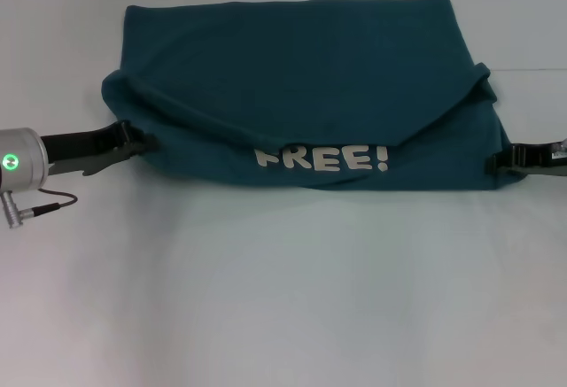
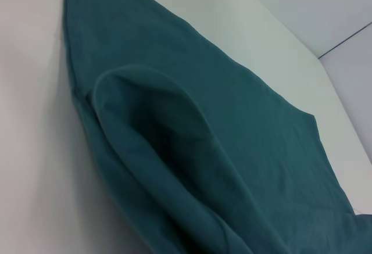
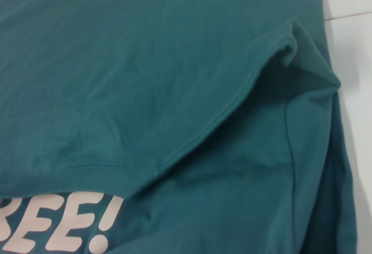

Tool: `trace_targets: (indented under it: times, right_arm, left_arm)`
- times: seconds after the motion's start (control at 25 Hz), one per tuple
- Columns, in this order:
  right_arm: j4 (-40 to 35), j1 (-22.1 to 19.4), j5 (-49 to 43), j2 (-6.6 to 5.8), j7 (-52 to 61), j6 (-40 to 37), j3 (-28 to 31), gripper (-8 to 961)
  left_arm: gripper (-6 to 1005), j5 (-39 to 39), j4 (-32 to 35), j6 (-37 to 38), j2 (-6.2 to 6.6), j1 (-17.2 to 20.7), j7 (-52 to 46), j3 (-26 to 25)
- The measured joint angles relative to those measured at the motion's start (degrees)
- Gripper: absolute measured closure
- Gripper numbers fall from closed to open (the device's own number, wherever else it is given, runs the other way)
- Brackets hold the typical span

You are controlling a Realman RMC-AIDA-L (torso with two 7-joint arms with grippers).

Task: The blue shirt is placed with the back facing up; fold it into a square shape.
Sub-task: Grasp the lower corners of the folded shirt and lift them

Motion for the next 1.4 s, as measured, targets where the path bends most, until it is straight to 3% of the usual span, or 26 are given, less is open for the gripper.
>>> trace_targets:
  times: [0.36,0.52,0.72,0.88,1.2,1.4]
  right_arm:
    - [-0.08,-0.48,-0.05,-0.19,0.0,-0.27,-0.17,807]
    - [-1.63,-0.9,-0.09,-0.83,0.0,-4.41,-0.17,892]
    - [-6.3,-2.73,-0.49,-2.55,1.25,-16.09,0.1,914]
    - [-10.96,-5.18,-0.49,-3.24,2.59,-26.67,0.27,914]
    - [-13.63,-8.0,-0.37,-3.38,2.51,-41.02,0.51,913]
    - [-13.66,-9.07,-0.26,-3.39,0.6,-46.07,1.38,913]
  left_arm:
    - [1001,0.32,0.03,0.64,0.03,0.09,0.27,0.01]
    - [1001,0.64,0.78,3.06,0.32,0.61,0.63,0.35]
    - [1001,4.14,5.19,12.01,0.9,2.55,0.31,0.09]
    - [1001,6.37,9.57,21.69,1.66,4.96,-0.62,-0.48]
    - [1001,12.42,15.79,38.84,2.08,8.45,-0.59,-3.54]
    - [1001,17.25,17.64,44.99,2.16,9.04,0.02,-4.57]
